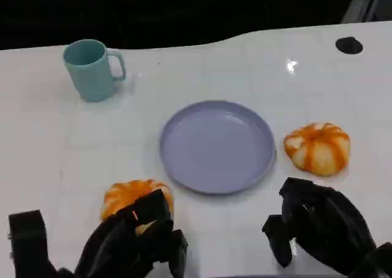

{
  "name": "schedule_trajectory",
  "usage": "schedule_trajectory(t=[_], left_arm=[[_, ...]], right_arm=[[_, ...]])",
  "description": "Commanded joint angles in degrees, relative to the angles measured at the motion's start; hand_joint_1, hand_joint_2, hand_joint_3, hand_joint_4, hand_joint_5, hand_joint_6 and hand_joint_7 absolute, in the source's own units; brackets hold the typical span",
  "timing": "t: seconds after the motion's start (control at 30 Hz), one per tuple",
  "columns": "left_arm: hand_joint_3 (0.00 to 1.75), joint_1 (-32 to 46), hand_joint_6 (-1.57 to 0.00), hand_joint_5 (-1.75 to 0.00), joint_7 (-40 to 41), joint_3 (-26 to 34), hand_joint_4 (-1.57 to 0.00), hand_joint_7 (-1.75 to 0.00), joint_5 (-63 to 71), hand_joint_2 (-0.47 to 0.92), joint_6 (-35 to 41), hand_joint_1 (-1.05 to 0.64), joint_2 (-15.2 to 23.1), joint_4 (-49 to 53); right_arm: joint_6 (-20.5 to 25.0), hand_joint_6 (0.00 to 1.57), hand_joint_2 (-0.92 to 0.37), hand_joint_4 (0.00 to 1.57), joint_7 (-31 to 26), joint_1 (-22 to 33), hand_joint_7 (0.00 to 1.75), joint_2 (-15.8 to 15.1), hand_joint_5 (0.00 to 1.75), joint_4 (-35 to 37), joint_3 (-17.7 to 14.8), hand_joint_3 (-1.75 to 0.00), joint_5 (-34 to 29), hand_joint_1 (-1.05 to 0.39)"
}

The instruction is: Grasp the bread from the table and place it into the plate.

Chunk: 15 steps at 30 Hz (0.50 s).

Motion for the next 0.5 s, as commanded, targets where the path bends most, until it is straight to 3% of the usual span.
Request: schedule_trajectory(t=[0.03, 0.5], left_arm=[[0.27, 0.2, -0.68, -1.75, -1.0, 0.1, -0.92, -1.75, 0.8, 0.92, -1.3, -0.63, 0.6, 1.2], [0.25, -0.1, -0.69, -1.75, -0.9, 0.3, -0.93, -1.75, 0.8, 0.92, -1.4, -0.65, 0.6, 1.4]], right_arm=[[-0.6, 1.08, -0.65, 1.22, 0.4, 0.0, 1.35, -0.8, 1.54, 0.0, -0.4, -0.52, 0.4, -0.98], [-0.8, 1.09, -0.65, 1.23, 0.6, 0.1, 1.35, -0.7, 1.54, 0.1, -0.5, -0.5, 0.5, -0.98]])
